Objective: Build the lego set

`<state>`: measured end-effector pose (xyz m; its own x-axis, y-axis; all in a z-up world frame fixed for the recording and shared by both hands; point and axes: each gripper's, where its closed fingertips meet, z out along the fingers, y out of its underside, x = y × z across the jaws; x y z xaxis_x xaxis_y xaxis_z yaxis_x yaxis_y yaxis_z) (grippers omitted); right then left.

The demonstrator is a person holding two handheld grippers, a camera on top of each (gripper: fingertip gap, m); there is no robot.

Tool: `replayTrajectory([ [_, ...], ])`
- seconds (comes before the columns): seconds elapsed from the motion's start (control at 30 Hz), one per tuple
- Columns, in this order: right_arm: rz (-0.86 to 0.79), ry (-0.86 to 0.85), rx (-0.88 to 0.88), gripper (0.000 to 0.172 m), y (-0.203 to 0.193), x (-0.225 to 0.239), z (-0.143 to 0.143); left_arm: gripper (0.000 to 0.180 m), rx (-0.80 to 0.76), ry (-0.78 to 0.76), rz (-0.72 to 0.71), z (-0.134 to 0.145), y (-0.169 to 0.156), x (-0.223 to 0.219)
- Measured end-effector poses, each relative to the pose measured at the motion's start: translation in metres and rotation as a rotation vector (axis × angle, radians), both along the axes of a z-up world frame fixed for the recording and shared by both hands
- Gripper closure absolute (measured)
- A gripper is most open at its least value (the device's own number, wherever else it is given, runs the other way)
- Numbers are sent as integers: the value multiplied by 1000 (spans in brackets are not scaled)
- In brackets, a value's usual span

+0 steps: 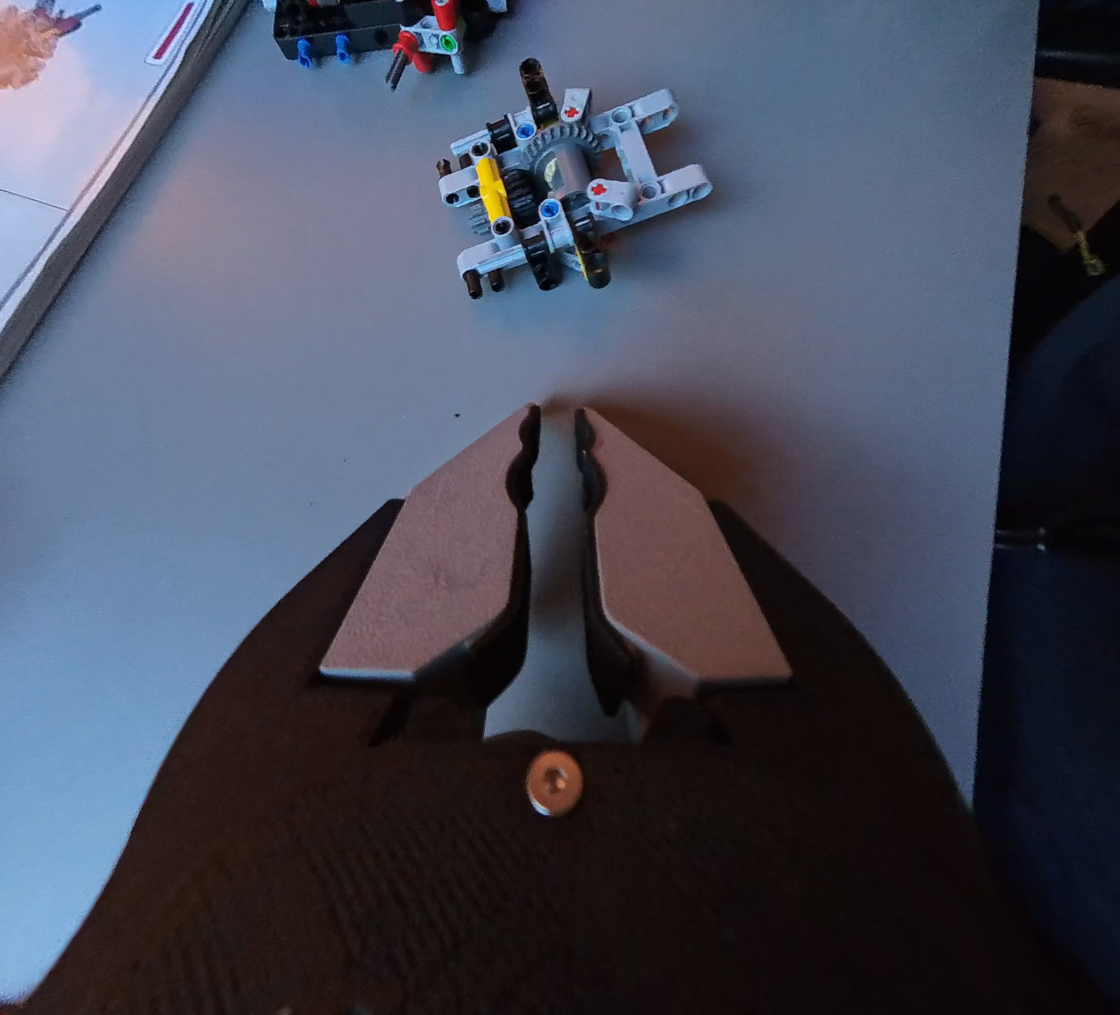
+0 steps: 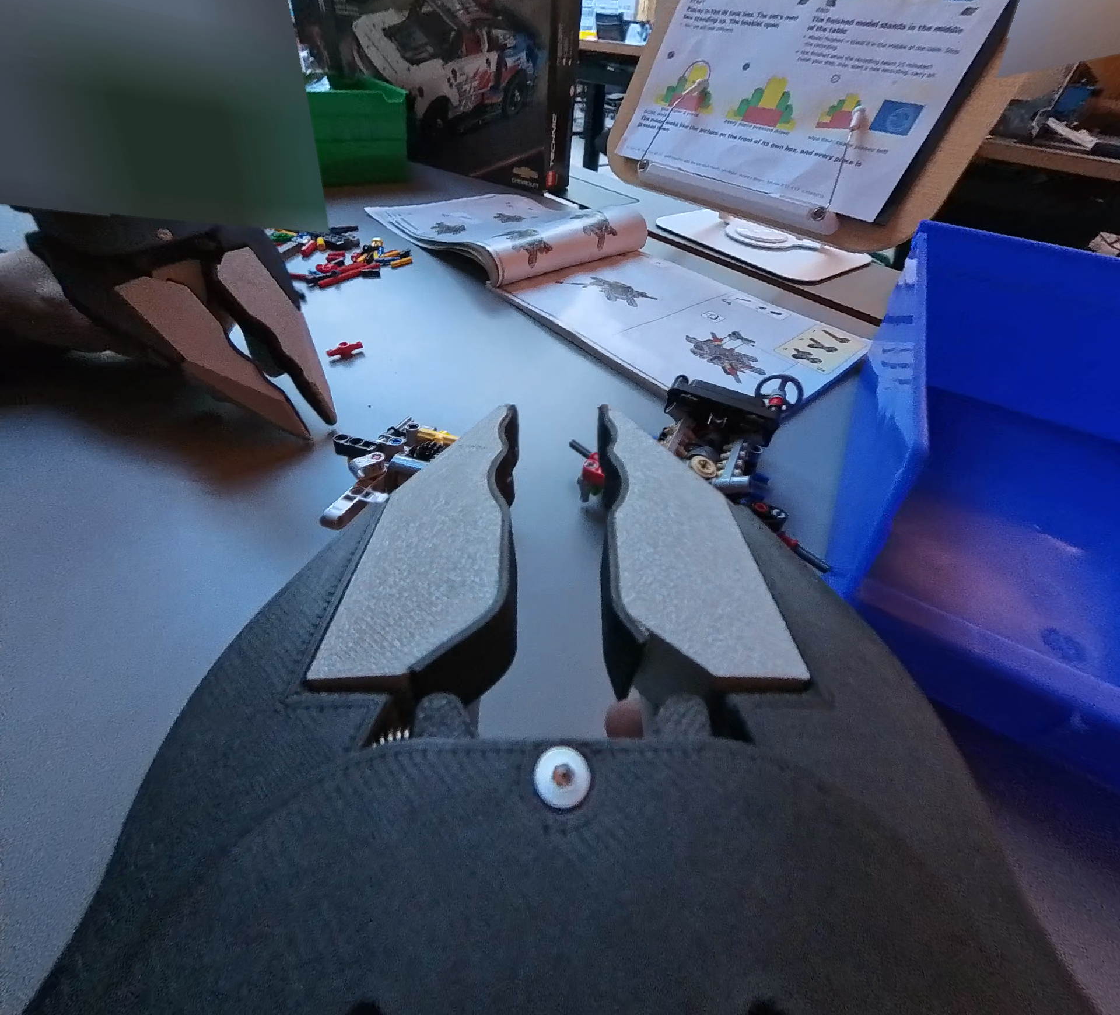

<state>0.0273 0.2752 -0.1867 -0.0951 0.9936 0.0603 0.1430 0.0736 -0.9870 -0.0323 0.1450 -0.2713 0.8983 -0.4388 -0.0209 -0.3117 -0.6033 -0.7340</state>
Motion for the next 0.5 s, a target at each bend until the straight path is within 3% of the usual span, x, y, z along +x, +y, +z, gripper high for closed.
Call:
replayTrajectory([
  [0.27,-32,50,12,153,4,7,8,169,-23,-44,-6,0,1,0],
  [0.5,-267,143,71,159,21,67,25,170,-6,-19,-2,0,2,0],
])
